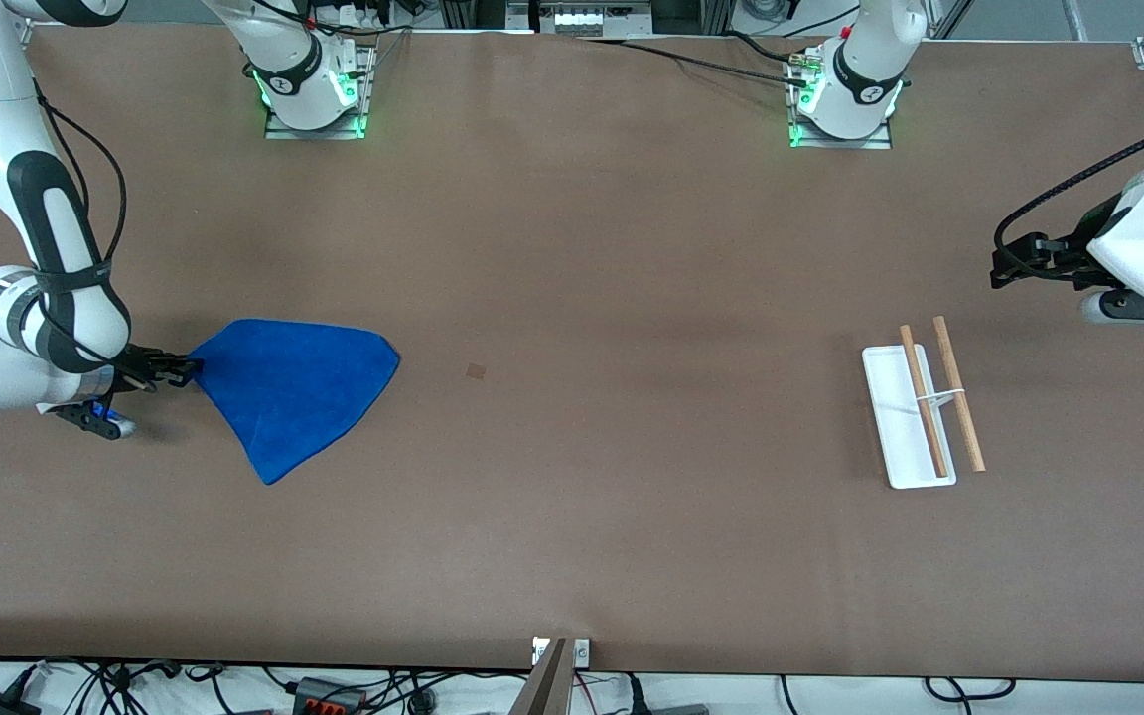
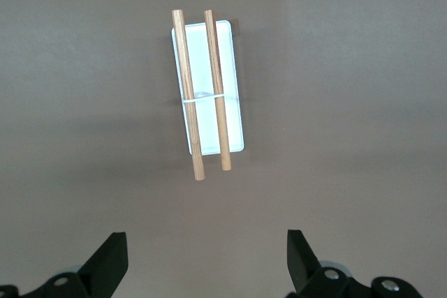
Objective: Pass towel and hang on rack
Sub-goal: 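Grasp the blue towel's corner with the right gripper, then lift the towel with the right gripper while the left gripper approaches, then grasp the hanging towel with the left gripper below the right gripper, then open the right gripper and withdraw it while the left gripper holds towel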
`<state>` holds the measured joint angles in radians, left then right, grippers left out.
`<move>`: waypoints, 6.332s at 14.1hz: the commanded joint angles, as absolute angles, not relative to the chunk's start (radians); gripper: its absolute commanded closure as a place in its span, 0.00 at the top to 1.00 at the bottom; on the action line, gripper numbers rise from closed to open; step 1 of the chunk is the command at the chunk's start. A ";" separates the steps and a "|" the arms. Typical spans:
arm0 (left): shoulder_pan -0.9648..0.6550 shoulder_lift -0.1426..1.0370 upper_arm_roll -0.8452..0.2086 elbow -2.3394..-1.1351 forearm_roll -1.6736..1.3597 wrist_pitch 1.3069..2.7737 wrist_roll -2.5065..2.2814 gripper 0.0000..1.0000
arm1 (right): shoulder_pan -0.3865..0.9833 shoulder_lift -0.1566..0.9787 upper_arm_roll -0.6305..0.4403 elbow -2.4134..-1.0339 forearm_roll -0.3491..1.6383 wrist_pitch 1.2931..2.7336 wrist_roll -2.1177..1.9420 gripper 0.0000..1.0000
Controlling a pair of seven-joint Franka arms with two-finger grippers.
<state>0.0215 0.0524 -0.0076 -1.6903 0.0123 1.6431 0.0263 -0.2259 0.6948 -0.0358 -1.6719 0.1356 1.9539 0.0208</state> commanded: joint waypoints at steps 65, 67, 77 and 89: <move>-0.017 0.595 -0.144 -1.867 -1.261 1.983 2.319 0.54 | 0.854 0.635 0.017 -1.055 0.190 2.437 0.974 0.00; -0.018 0.595 -0.144 -1.867 -1.262 1.979 2.319 0.49 | 0.854 0.635 0.017 -1.055 0.190 2.437 0.974 0.00; -0.015 0.549 -0.137 -1.855 -1.188 1.983 2.180 0.00 | 0.848 0.634 0.015 -1.055 0.184 2.437 0.956 0.00; 0.070 0.523 -0.106 -1.594 -0.568 1.798 1.550 0.00 | 0.623 0.586 -0.003 -1.069 -0.012 1.829 0.576 1.00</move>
